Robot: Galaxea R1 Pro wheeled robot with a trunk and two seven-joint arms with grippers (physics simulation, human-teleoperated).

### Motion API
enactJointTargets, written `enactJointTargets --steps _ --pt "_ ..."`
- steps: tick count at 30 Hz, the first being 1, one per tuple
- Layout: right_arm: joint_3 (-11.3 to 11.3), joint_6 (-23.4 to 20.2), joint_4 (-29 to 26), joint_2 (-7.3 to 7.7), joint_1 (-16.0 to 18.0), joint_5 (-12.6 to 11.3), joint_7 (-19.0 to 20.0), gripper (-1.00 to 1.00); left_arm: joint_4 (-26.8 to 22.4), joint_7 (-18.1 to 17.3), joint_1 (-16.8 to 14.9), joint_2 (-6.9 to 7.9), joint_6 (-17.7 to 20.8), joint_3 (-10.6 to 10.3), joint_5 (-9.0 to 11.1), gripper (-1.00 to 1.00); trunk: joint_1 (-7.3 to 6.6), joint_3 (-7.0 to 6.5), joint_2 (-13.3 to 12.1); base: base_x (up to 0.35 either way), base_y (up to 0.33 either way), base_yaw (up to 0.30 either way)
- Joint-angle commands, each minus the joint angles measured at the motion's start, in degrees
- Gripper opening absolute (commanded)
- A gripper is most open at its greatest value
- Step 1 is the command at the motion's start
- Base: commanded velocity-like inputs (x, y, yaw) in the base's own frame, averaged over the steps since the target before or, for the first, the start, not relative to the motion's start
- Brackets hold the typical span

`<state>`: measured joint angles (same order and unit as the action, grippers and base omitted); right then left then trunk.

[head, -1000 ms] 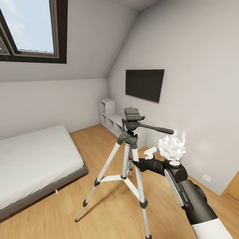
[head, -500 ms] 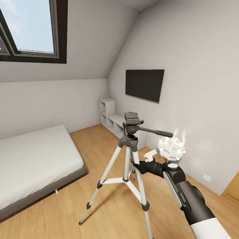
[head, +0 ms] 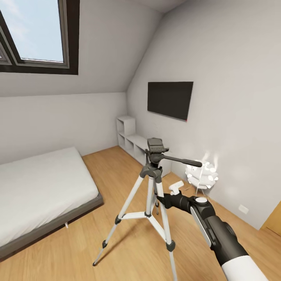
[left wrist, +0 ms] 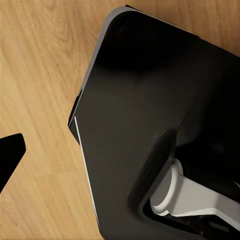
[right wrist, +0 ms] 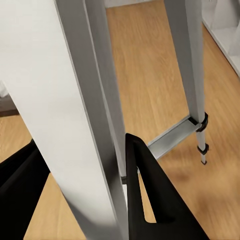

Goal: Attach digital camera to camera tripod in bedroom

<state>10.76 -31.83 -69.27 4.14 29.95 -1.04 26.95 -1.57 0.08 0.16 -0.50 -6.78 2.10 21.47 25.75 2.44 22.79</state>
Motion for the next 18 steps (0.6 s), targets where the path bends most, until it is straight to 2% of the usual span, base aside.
enactJointTargets --steps 1,17,18 --pt "0.06 -0.22 0.04 0.03 0.07 -0.50 0.04 -1.00 -0.10 0.01 0.02 -0.02 -0.07 0.19 0.15 1.00 0.03 0.11 0.13 0.000 0.000 0.000" --pt "-0.42 0.41 2.23 -0.13 0.07 -0.66 -0.05 -1.00 -0.10 0.01 0.02 -0.02 -0.07 0.19 0.15 1.00 0.03 0.11 0.13 0.000 0.000 0.000" --pt "-0.47 0.67 2.88 -0.13 0.08 -0.64 -0.05 1.00 -0.10 0.01 0.02 -0.02 -0.07 0.19 0.15 1.00 0.03 0.11 0.13 0.000 0.000 0.000"
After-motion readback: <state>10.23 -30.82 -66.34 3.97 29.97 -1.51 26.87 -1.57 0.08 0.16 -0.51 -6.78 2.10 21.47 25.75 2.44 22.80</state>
